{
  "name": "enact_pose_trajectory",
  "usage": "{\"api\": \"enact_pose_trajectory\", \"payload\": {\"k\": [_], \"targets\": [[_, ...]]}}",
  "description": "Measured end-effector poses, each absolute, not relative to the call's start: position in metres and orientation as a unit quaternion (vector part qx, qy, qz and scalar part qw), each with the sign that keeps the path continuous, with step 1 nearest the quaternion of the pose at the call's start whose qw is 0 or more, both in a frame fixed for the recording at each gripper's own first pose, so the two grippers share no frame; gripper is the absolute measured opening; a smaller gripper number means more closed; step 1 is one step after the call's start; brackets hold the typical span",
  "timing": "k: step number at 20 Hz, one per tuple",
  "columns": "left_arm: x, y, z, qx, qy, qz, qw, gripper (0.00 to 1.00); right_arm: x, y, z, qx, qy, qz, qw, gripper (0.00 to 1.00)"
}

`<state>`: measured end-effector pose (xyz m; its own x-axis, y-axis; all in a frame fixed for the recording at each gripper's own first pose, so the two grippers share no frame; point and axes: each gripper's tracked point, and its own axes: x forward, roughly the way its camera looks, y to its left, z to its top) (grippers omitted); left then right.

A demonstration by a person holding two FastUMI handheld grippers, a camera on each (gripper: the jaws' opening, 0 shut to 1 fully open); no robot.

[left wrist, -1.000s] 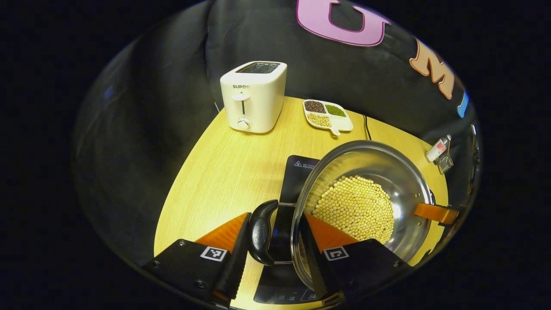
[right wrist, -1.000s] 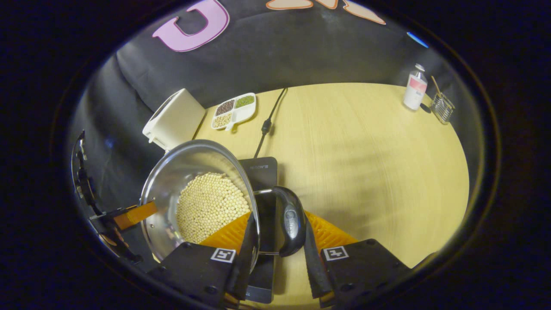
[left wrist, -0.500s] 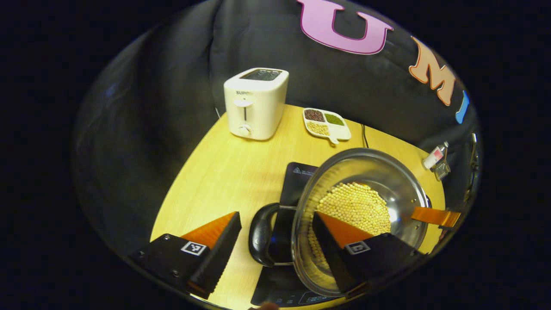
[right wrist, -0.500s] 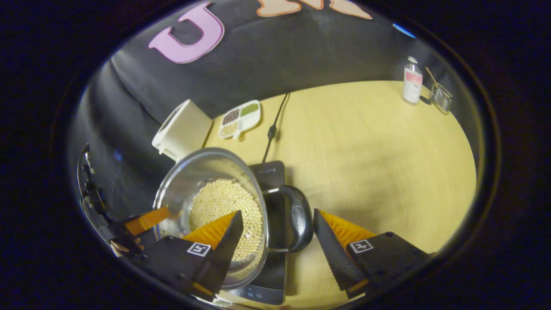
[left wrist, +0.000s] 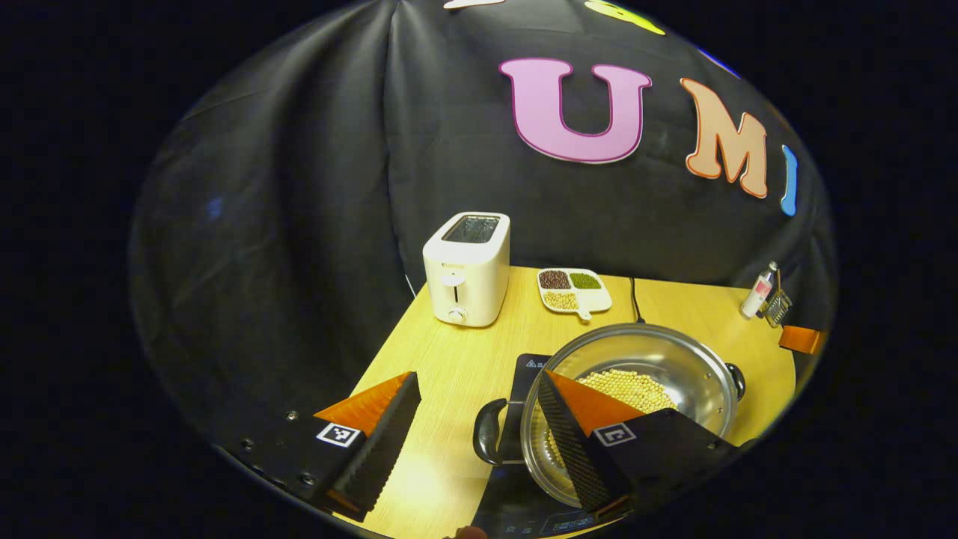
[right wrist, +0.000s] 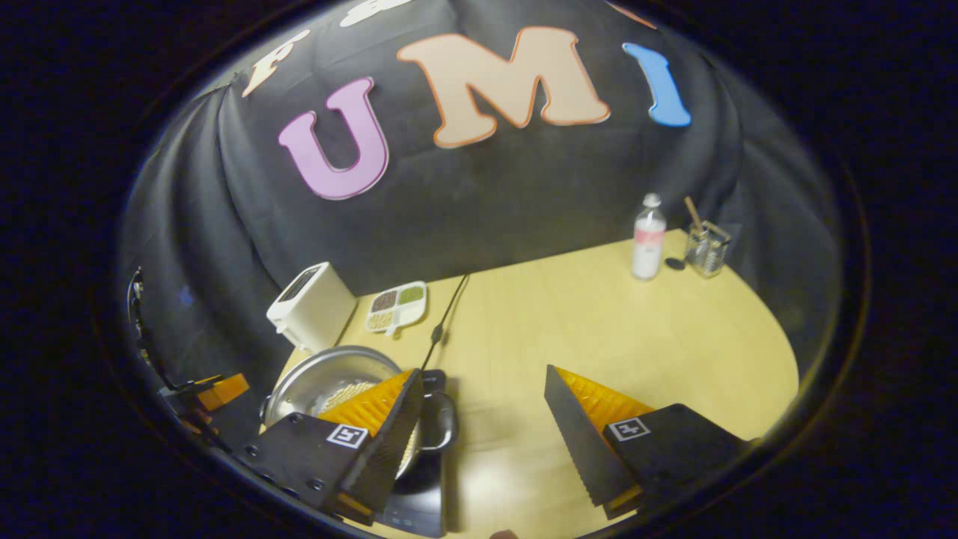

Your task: First push the handle of the pot to place it horizontally, then grasp the pot with both hands and set it on the induction cooktop.

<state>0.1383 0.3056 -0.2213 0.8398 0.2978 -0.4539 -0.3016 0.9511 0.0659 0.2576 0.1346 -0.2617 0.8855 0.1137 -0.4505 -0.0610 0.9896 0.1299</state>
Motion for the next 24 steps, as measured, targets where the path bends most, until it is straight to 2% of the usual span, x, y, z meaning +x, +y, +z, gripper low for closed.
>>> {"api": "enact_pose_trajectory", "payload": {"k": [4,13,15,16,17,18,20,21,22,23,24], "targets": [[0.113,0.256,-0.188,-0.021,0.198,0.140,0.970,0.97,0.224,0.106,-0.206,0.055,0.164,0.027,0.984,1.00],[0.040,0.150,-0.104,-0.008,0.099,0.159,0.982,0.96,0.149,0.038,-0.109,0.010,0.059,0.057,0.997,1.00],[0.036,0.125,-0.087,0.001,0.071,0.157,0.985,0.94,0.136,0.022,-0.088,0.004,0.036,0.064,0.997,1.00],[0.035,0.111,-0.077,0.009,0.058,0.156,0.986,0.94,0.130,0.015,-0.078,0.002,0.023,0.067,0.997,0.92],[0.032,0.100,-0.070,0.016,0.045,0.154,0.987,0.96,0.125,0.006,-0.069,0.000,0.014,0.068,0.998,1.00],[0.029,0.087,-0.065,0.021,0.037,0.153,0.987,0.94,0.120,-0.002,-0.064,-0.004,0.007,0.068,0.998,1.00],[0.026,0.063,-0.056,0.025,0.019,0.150,0.988,0.96,0.110,-0.016,-0.050,-0.015,-0.012,0.068,0.997,1.00],[0.024,0.049,-0.054,0.022,0.014,0.146,0.989,0.94,0.106,-0.023,-0.042,-0.021,-0.022,0.068,0.997,0.92],[0.023,0.037,-0.055,0.018,0.013,0.142,0.990,0.96,0.102,-0.028,-0.037,-0.026,-0.031,0.070,0.997,1.00],[0.021,0.026,-0.056,0.015,0.012,0.137,0.990,0.96,0.097,-0.033,-0.033,-0.032,-0.038,0.074,0.996,1.00],[0.018,0.016,-0.057,0.013,0.013,0.135,0.991,0.96,0.092,-0.035,-0.030,-0.034,-0.041,0.079,0.995,0.92]]}}
